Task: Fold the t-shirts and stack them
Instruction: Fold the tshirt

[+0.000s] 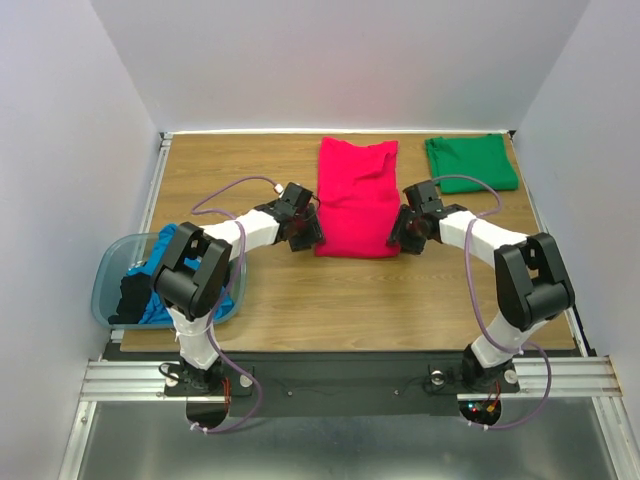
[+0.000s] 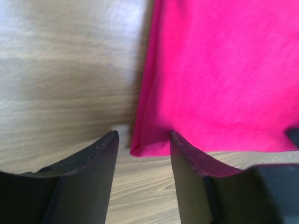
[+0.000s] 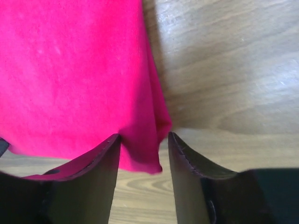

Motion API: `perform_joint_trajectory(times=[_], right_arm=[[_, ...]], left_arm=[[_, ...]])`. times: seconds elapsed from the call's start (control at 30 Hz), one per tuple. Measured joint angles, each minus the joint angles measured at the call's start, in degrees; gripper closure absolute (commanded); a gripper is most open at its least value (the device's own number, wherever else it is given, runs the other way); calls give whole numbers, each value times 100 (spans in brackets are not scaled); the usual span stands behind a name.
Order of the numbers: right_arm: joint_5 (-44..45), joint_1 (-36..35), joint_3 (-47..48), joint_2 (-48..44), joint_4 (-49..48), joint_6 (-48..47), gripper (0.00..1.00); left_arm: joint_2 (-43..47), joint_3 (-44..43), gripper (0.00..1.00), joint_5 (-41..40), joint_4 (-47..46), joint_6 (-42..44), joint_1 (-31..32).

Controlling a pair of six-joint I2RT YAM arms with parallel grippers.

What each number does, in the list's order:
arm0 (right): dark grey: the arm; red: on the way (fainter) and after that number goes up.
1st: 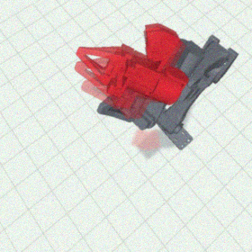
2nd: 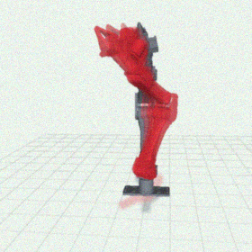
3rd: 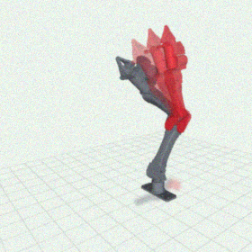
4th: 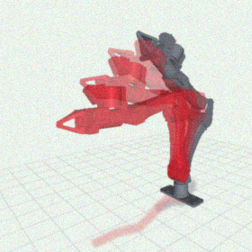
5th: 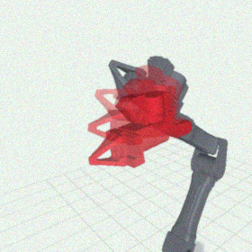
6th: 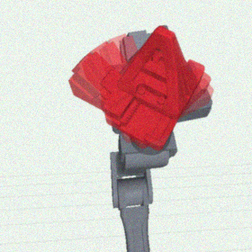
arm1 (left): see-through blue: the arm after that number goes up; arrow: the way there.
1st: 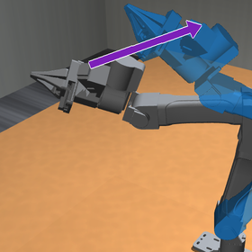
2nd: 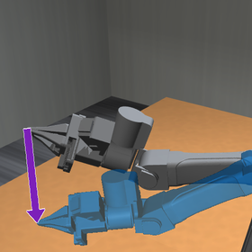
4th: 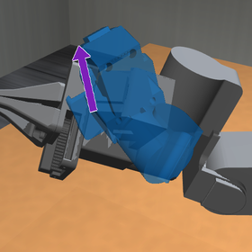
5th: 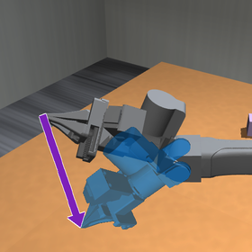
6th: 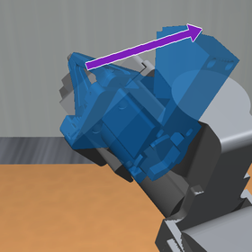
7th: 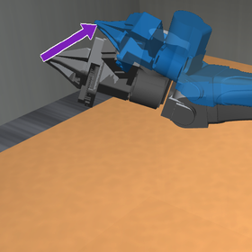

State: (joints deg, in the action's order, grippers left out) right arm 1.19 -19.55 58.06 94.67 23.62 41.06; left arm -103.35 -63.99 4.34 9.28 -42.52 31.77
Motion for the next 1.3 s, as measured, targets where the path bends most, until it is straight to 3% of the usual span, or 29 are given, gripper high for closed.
perform_joint_trajectory(times=[0.27, 0.4, 0.5, 0.53, 0.73, 1.0, 1.17, 1.3], right_arm=[[-85, 0, -444, 42, -476, 219, 60], [-175, 9, -660, -68, -684, 302, 73], [-229, 9, -776, -98, -813, 343, 85], [-256, 9, -820, -127, -852, 348, 99], [-433, 9, -1482, -811, -894, 374, 99], [-916, -2, -2601, -3027, -92, 376, 100], [-1167, -2, -2673, -4360, 800, 369, 99], [-1187, -2, -2367, -4664, 1362, 310, 100]], left_arm=[[-72, 284, 67, 216, -496, -166, -2], [-105, 361, 100, 317, -697, -256, 11], [-160, 382, 100, 433, -831, -260, 17], [-155, 428, 100, 466, -903, -273, 28], [297, 1060, 100, 413, -1189, -332, 229], [1853, 2363, 100, 387, -850, -656, 1123], [2754, 2522, 100, 387, -457, -946, 1705], [3416, 2468, 100, 181, -114, -1099, 1801]])
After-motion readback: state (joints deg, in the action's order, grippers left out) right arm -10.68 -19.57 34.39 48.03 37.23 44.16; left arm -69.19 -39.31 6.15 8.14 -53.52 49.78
